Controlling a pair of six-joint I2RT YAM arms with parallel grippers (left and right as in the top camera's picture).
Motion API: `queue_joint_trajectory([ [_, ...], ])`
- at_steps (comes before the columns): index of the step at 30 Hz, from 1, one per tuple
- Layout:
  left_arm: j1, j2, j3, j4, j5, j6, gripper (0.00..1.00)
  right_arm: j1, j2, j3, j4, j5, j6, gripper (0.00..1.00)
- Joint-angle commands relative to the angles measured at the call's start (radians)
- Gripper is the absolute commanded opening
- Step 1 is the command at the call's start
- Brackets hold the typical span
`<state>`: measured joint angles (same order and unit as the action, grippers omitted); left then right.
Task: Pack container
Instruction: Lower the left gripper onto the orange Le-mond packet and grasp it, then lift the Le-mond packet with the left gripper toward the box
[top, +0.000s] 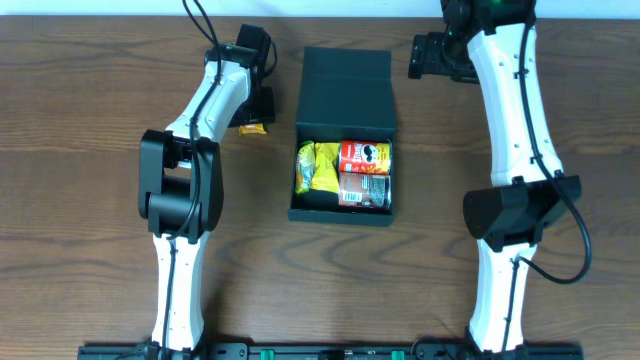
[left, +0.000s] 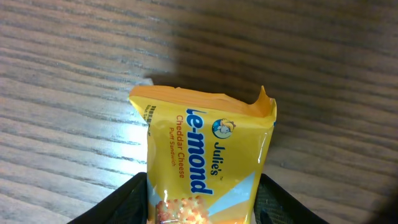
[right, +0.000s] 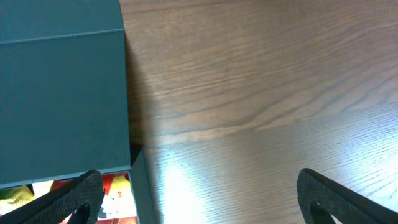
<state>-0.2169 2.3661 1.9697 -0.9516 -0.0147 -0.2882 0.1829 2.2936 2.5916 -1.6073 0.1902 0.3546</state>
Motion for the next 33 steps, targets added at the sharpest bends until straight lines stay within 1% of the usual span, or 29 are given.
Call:
queue_joint_trajectory([
  [1, 0.005, 0.011, 0.003, -0.018, 0.009, 0.004, 0.54, 0.000, -0.005, 0.012, 0.003, 0.000, -0.012, 0.99],
  [9, 0.005, -0.007, 0.005, -0.042, 0.038, 0.004, 0.49, 0.000, -0.005, 0.012, 0.012, 0.000, -0.012, 0.99],
  [12, 0.005, -0.028, 0.005, -0.041, 0.037, 0.004, 0.50, 0.000, -0.005, 0.012, 0.018, 0.000, -0.012, 0.99],
  [17, 0.005, -0.061, 0.005, -0.042, 0.037, 0.004, 0.48, 0.000, -0.005, 0.012, 0.022, 0.000, -0.012, 0.99],
  [29, 0.004, -0.219, 0.005, -0.050, 0.033, 0.004, 0.47, 0.000, -0.005, 0.012, 0.038, 0.000, -0.012, 0.99],
  [33, -0.001, -0.267, 0.005, -0.056, 0.034, 0.003, 0.45, 0.000, -0.005, 0.012, 0.043, 0.000, -0.012, 0.99],
])
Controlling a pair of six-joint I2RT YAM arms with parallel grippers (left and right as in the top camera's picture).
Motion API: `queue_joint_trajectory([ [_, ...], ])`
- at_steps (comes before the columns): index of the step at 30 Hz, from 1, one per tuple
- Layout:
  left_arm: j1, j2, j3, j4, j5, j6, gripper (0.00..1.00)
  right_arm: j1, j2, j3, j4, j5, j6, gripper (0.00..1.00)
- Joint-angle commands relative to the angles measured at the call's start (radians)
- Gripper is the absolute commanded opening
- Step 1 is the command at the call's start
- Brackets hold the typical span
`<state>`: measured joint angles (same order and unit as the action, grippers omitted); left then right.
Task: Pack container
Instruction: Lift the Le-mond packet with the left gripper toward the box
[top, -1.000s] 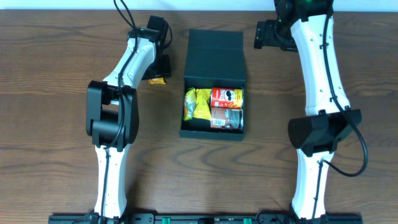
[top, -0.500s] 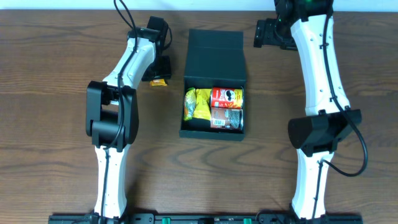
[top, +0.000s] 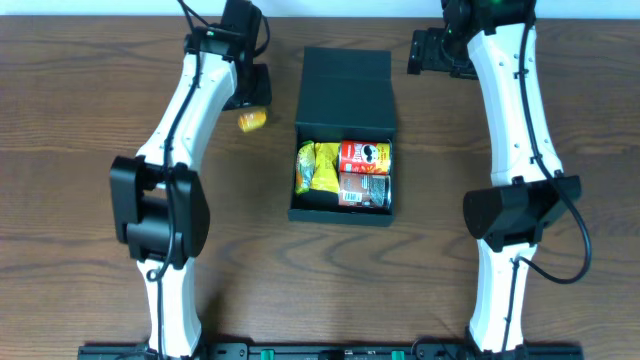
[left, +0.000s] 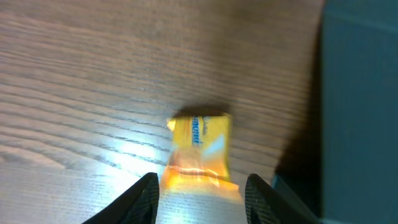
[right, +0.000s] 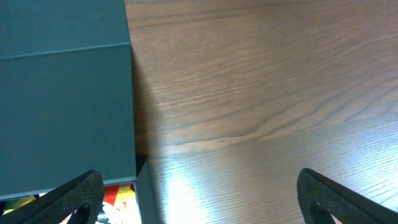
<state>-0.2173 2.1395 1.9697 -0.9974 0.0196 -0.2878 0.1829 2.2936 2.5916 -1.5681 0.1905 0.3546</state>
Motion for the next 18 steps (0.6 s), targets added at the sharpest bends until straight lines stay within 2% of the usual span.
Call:
queue_joint_trajectory([
  [1, -0.003, -0.051, 0.005, -0.014, -0.001, 0.003, 0.45, 0.000, -0.005, 0.012, 0.005, 0.000, -0.012, 0.99],
  [6, -0.014, -0.080, 0.005, -0.023, -0.032, 0.003, 0.48, 0.000, -0.005, 0.012, 0.006, 0.000, -0.012, 0.99],
  [7, -0.018, -0.079, 0.003, -0.024, -0.052, 0.003, 0.52, 0.000, -0.005, 0.012, 0.006, 0.000, -0.012, 0.99],
  [9, -0.025, -0.067, -0.003, -0.019, -0.073, 0.004, 0.72, 0.000, -0.005, 0.012, 0.007, 0.000, -0.012, 0.99],
  [11, -0.033, -0.045, -0.004, -0.019, -0.075, 0.011, 0.82, 0.000, -0.005, 0.012, 0.009, 0.000, -0.012, 0.99],
  [15, -0.055, 0.020, -0.004, -0.023, -0.076, 0.011, 0.91, 0.000, -0.005, 0.012, 0.008, 0.000, -0.012, 0.99],
  [18, -0.065, 0.069, -0.004, -0.022, -0.076, 0.010, 0.92, 0.000, -0.005, 0.012, 0.008, 0.000, -0.012, 0.99],
])
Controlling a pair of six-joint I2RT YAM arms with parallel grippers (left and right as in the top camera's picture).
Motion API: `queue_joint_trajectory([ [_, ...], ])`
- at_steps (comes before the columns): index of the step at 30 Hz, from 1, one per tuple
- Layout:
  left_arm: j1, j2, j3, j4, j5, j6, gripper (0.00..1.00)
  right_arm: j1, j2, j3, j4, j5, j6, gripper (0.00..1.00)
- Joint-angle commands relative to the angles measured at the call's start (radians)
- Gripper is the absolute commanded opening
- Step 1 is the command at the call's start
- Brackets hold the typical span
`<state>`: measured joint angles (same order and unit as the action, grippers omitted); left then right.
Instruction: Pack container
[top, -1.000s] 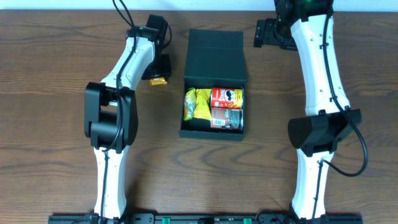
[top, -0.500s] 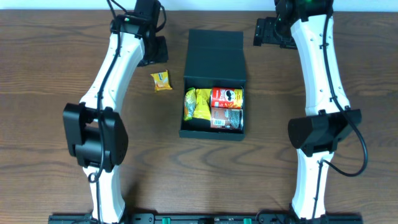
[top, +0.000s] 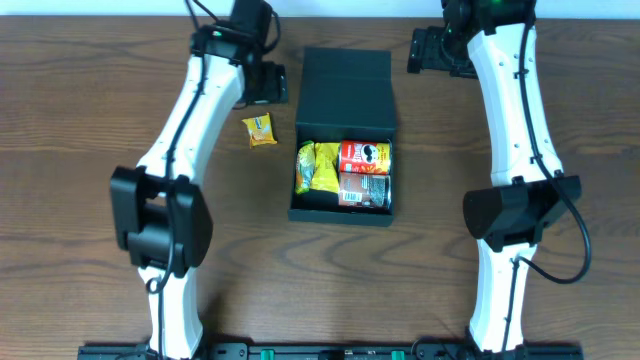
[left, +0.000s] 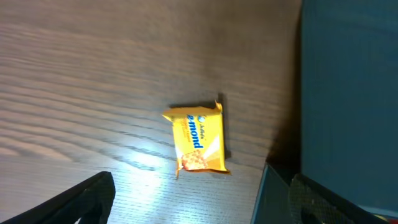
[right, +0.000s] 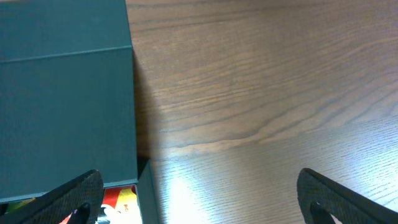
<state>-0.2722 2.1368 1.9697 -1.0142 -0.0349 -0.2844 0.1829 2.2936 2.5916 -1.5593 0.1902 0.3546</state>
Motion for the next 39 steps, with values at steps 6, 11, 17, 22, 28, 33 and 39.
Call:
queue_joint_trajectory([
  [6, -0.003, 0.147, -0.004, -0.015, -0.016, -0.153, 0.97, 0.000, -0.005, 0.012, -0.007, 0.000, -0.013, 0.99],
  [11, 0.004, 0.169, -0.004, -0.015, -0.002, -0.196, 0.95, 0.000, -0.005, 0.012, -0.012, 0.000, -0.013, 0.99],
  [17, 0.012, 0.206, -0.005, -0.023, 0.033, -0.225, 0.95, 0.000, -0.005, 0.012, -0.012, 0.000, -0.013, 0.99],
  [22, 0.017, 0.218, -0.005, -0.022, 0.039, -0.225, 0.95, 0.000, -0.005, 0.012, -0.012, 0.000, -0.017, 0.99],
  [28, 0.026, 0.238, -0.005, -0.021, 0.042, -0.217, 0.95, 0.000, -0.005, 0.012, -0.013, 0.000, -0.020, 0.99],
  [33, 0.037, 0.269, -0.005, -0.018, 0.075, -0.182, 0.95, 0.000, -0.005, 0.012, -0.015, 0.000, -0.020, 0.99],
  [39, 0.039, 0.289, -0.005, -0.004, 0.106, -0.161, 0.96, 0.000, -0.005, 0.012, -0.016, 0.000, -0.020, 0.99],
])
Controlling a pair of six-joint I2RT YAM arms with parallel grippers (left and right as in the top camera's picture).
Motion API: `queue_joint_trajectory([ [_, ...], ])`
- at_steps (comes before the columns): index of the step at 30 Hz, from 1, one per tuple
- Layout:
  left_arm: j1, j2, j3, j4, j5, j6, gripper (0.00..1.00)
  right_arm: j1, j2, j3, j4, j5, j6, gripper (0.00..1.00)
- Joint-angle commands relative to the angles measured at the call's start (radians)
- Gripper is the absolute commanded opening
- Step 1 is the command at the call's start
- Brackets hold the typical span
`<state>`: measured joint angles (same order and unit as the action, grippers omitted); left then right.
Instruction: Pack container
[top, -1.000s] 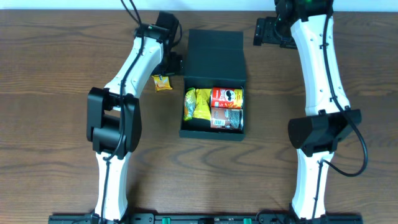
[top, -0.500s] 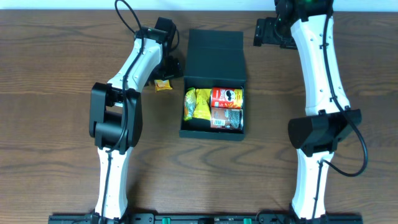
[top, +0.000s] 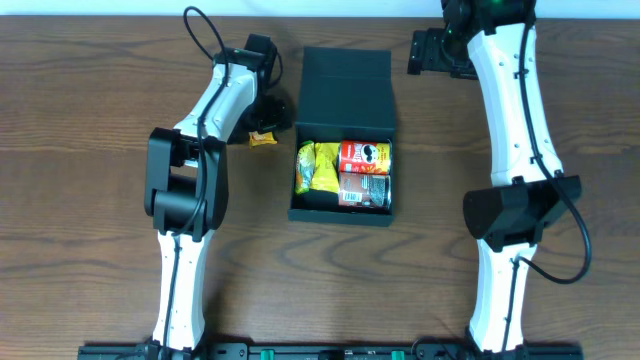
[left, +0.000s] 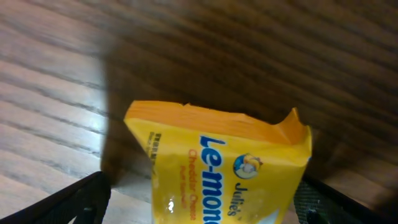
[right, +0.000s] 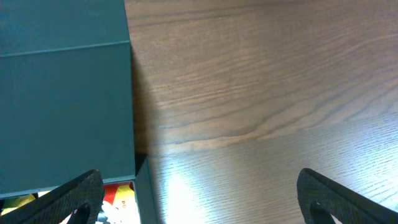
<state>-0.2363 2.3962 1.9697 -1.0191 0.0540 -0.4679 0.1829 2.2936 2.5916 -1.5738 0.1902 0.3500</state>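
Note:
A yellow Le-mond snack packet (left: 217, 174) lies on the wooden table just left of the dark box (top: 343, 212); it shows in the overhead view as the packet (top: 262, 138). My left gripper (left: 202, 208) is low over it and open, one finger (left: 84, 199) on each side, not touching. The box holds a yellow bag (top: 318, 168) and a red can (top: 365, 155), and its lid (top: 345, 90) lies open behind it. My right gripper (right: 205, 199) hangs open over bare table right of the lid (right: 62, 93), holding nothing.
The left arm (top: 215, 105) slants over the table left of the box, and the right arm (top: 515, 110) runs along the right side. The table's far edge (top: 330, 16) is close behind the lid.
My left gripper was high above the packet and wide open; now it is down at the table with the packet between its open fingers. The packet and the right gripper have hardly moved.
At first my left gripper's fingers were close against the packet's sides at the table. Then the gripper was higher with the packet's end between them. Then the packet lay on the table under the raised, open gripper, which now straddles it again. The right arm stayed put.

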Motion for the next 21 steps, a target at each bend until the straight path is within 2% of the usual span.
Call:
queue_joint_trajectory([
  [1, 0.002, 0.029, -0.005, 0.006, 0.018, 0.023, 0.95, 0.000, -0.005, 0.012, -0.002, 0.000, -0.015, 0.99],
  [5, 0.002, 0.029, -0.005, 0.019, 0.018, 0.027, 0.96, 0.000, -0.005, 0.012, -0.002, 0.000, -0.015, 0.99],
  [6, 0.002, 0.029, -0.005, 0.022, 0.017, 0.028, 1.00, 0.000, -0.005, 0.012, -0.002, 0.000, -0.016, 0.99],
  [8, 0.002, 0.029, -0.005, 0.027, 0.017, 0.027, 0.89, 0.000, -0.005, 0.012, -0.002, 0.000, -0.016, 0.99],
  [11, 0.003, 0.029, -0.005, 0.035, 0.016, 0.027, 0.86, 0.000, -0.005, 0.012, -0.002, 0.000, -0.015, 0.99],
  [16, 0.003, 0.029, -0.005, 0.038, 0.007, 0.027, 0.68, 0.000, -0.005, 0.012, -0.001, 0.001, -0.015, 0.99],
  [21, 0.002, 0.029, -0.005, 0.038, -0.029, 0.027, 0.64, 0.000, -0.005, 0.012, 0.000, 0.001, -0.015, 0.99],
])
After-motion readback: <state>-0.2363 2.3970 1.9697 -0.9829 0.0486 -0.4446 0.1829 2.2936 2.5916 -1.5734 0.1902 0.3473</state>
